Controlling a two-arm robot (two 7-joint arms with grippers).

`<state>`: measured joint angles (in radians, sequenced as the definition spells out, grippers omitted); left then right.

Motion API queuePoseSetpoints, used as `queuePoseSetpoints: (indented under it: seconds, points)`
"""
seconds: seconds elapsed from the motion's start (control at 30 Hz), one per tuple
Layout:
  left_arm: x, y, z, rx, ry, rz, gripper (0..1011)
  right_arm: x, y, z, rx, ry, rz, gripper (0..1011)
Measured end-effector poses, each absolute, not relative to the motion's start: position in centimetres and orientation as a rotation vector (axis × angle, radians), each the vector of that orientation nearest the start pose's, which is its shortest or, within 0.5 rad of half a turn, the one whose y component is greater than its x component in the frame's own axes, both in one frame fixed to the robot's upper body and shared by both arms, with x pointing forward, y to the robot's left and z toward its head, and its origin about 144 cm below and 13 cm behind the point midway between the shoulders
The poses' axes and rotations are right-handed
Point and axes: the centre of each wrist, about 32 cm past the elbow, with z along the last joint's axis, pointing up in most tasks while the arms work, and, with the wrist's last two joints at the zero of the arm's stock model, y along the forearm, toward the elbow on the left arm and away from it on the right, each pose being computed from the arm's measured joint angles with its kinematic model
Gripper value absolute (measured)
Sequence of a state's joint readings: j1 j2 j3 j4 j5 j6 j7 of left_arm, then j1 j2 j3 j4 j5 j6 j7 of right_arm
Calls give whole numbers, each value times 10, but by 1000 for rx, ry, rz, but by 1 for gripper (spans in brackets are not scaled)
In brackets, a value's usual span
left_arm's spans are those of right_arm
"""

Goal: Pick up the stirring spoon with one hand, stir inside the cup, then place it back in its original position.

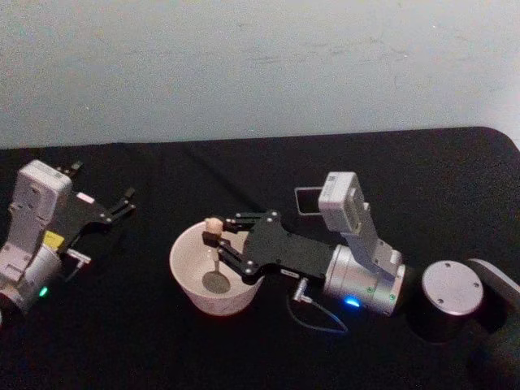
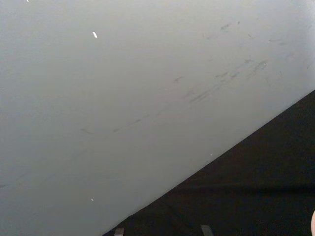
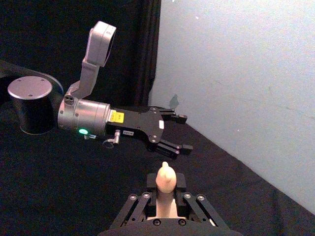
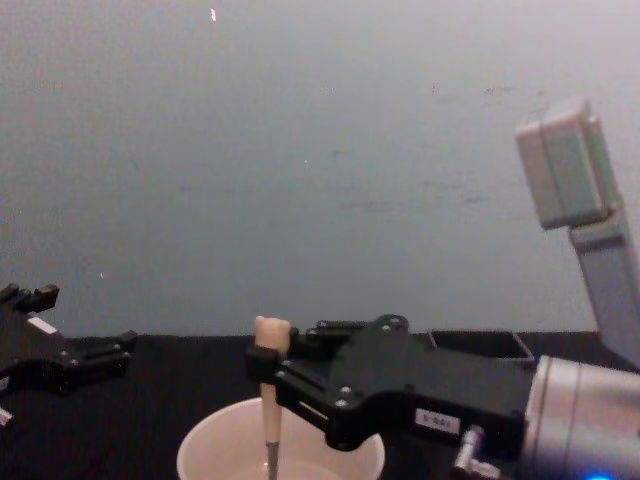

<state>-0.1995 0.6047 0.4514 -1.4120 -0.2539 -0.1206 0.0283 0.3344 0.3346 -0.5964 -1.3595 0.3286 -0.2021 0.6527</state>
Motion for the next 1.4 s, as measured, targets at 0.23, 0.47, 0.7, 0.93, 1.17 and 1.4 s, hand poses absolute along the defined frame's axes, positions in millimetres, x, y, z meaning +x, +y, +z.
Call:
queuePoseSetpoints:
  seconds: [0.23, 0.47, 0.7, 0.93, 1.17, 1.4]
  points:
    - [489, 310, 1140, 304, -285, 1248, 1001, 523, -168, 1148, -24, -160, -439, 210]
    - [489, 310, 1140, 305, -285, 1248, 1001, 532, -167, 1150, -13, -164, -470, 210]
    - [489, 310, 1140, 304, -285, 1248, 1001, 536, -173, 1151, -18, -167, -504, 210]
    - [489, 310, 1140, 305, -285, 1248, 1002, 534, -182, 1151, -25, -170, -525, 210]
    - [489, 310, 1140, 305, -285, 1248, 1001, 524, -191, 1152, -28, -170, -526, 210]
    - [489, 310, 1140, 304, -285, 1248, 1001, 515, -193, 1151, -33, -165, -499, 210]
